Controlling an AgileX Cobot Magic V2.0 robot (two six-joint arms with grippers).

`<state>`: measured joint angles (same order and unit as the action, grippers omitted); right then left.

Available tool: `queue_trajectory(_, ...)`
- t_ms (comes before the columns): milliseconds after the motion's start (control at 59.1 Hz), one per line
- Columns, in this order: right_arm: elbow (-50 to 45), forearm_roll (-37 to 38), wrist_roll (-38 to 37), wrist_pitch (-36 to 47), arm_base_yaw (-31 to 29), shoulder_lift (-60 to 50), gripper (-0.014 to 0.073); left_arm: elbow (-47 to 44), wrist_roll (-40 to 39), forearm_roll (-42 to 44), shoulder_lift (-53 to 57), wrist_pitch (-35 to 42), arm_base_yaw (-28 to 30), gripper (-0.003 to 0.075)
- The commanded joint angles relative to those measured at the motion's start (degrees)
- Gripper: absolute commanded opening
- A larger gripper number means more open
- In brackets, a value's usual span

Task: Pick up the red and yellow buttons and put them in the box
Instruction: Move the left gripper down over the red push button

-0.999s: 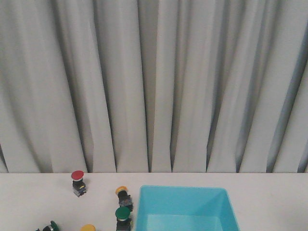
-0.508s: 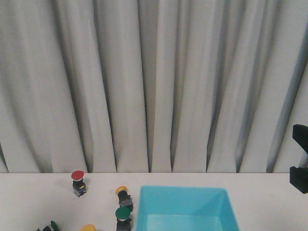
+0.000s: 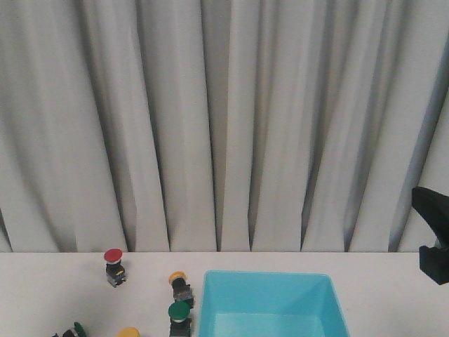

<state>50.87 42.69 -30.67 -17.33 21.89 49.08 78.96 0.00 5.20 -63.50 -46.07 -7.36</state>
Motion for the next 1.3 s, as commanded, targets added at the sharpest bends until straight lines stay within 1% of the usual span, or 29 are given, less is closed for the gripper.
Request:
queue_trajectory(0,1.95,1.17,0.35,4.78,0.00,-0.26,0.0410,1.18,-0.76,-0.42,0.22,4.25,-0.30,0.0326)
queue_trajectory(102,1.95,1.17,0.35,5.84,0.00,-0.26,0.0410,1.18,-0.76,-0.81,0.16,7.30,-0.30,0.0326)
queue_trajectory(220,1.95,0.72,0.24,6.84,0.00,-0.26,0.0408,1.18,-0.76,-1.84,-0.33,6.26,-0.30,0.0326)
queue_trajectory(339,1.95,0.72,0.31,6.28,0.00,-0.26,0.0403,1.18,-0.57,-1.84,-2.33,-0.22,-0.30,0.0326)
queue_trajectory(474,1.95,0.52,0.31,2.77,0.00,-0.26,0.0403,1.18,3.48,-1.96,-7.11,-10.27,-0.30,0.0326)
queue_trajectory(610,1.95,-0.88,0.32,0.15,0.00,-0.26,0.0403,1.18,4.38,-4.30,-11.91,-15.15,-0.30,0.0326)
queue_trajectory(728,1.95,-3.13,0.32,-1.74,0.00,0.42,0.0403,1.18,4.38,-6.56,-15.61,-16.77,-0.30,0.0326)
queue_trajectory(847,1.95,-6.01,0.68,-5.27,0.00,2.59,0.0403,1.18,5.00,-6.89,-18.52,-18.08,-0.30,0.0326)
queue_trajectory(931,1.95,-9.34,3.02,-7.49,0.00,4.40,0.0403,1.18,6.39,-6.89,-20.06,-19.22,-0.30,0.0326)
queue_trajectory(1050,1.95,-14.47,6.17,-7.72,0.00,6.41,0.0404,1.18,7.21,-6.97,-21.67,-19.80,-0.34,0.0330)
queue_trajectory(1168,1.95,-16.19,7.18,-8.44,0.00,7.51,0.0404,1.18,7.35,-6.83,-23.53,-19.91,-0.93,0.0353)
queue_trajectory(1287,1.95,-16.31,8.19,-9.02,0.00,7.75,0.0404,1.18,8.11,-6.67,-26.62,-19.91,-2.17,0.0402)
